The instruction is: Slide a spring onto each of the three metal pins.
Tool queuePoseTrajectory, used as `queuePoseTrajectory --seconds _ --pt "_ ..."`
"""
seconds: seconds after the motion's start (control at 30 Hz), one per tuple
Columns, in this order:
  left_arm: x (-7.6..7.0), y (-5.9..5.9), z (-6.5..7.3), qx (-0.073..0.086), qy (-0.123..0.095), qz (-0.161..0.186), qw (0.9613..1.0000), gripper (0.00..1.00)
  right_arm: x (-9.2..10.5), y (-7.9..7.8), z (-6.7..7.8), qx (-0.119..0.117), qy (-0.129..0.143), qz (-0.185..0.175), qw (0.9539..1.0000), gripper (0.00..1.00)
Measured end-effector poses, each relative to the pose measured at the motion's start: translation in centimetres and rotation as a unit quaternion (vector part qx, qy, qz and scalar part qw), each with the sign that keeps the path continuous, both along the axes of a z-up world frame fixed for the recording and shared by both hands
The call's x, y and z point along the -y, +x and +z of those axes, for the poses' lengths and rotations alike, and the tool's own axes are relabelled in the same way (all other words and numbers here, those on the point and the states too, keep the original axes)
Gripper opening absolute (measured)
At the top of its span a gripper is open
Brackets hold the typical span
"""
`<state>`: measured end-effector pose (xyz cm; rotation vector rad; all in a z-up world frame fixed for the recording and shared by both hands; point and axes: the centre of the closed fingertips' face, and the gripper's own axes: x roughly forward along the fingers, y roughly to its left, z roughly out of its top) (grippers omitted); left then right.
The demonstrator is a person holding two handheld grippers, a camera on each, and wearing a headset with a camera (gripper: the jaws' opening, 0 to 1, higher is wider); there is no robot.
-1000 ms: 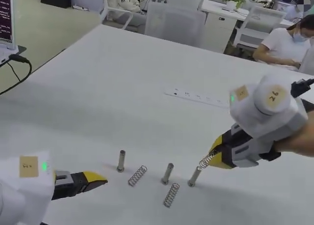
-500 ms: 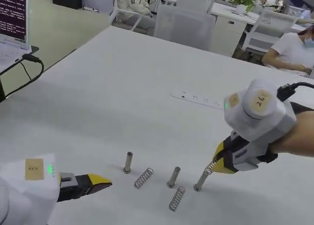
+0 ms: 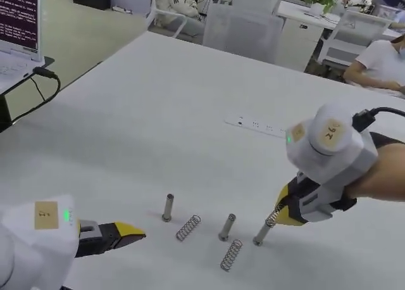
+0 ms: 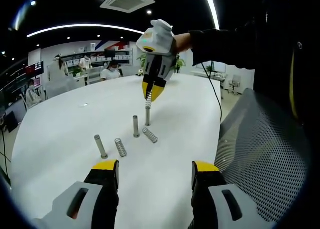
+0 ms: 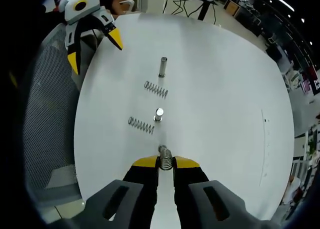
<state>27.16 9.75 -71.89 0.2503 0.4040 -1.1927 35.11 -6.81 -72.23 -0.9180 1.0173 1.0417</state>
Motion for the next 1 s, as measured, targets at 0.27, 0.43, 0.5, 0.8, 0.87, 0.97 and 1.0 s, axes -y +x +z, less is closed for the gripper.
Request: queuePoseTrajectory --seconds 0.27,0.43,0.5,0.8,0.87,0.97,1.0 --pt "0.0 0.0 0.1 0.001 0.001 0.0 1.0 0.54 -0.2 0.3 -1.5 -0.015 0.007 -0.008 0.9998 0.08" --pt "0.1 0.1 0.0 0.0 0.0 -0.001 1.0 0.54 -0.3 0.3 -2.8 -0.023 0.005 -0.014 0.9996 0.08" --pt "0.1 0.1 0.0 0.001 0.001 -0.002 1.0 0.54 -0.4 0.3 -3.2 -0.024 0.005 -0.014 0.9996 0.08" --pt "0.0 0.1 0.0 0.001 0.002 -0.001 1.0 0.53 -0.3 0.1 -4.9 -0.03 -0.005 -0.017 0.9994 0.08" --pt "0.0 0.1 0.0 0.0 0.003 -0.001 1.0 0.53 -0.3 0.0 -5.1 -0.028 -0.007 -0.015 0.9995 0.09" --pt "-0.1 0.1 -0.1 0.001 0.004 -0.001 1.0 0.53 -0.5 0.1 -5.0 -0.028 -0.001 -0.019 0.9994 0.09" --pt "-0.1 0.1 -0.1 0.001 0.004 0.0 1.0 0.53 -0.5 0.1 -5.0 -0.028 -0.001 -0.019 0.9994 0.09"
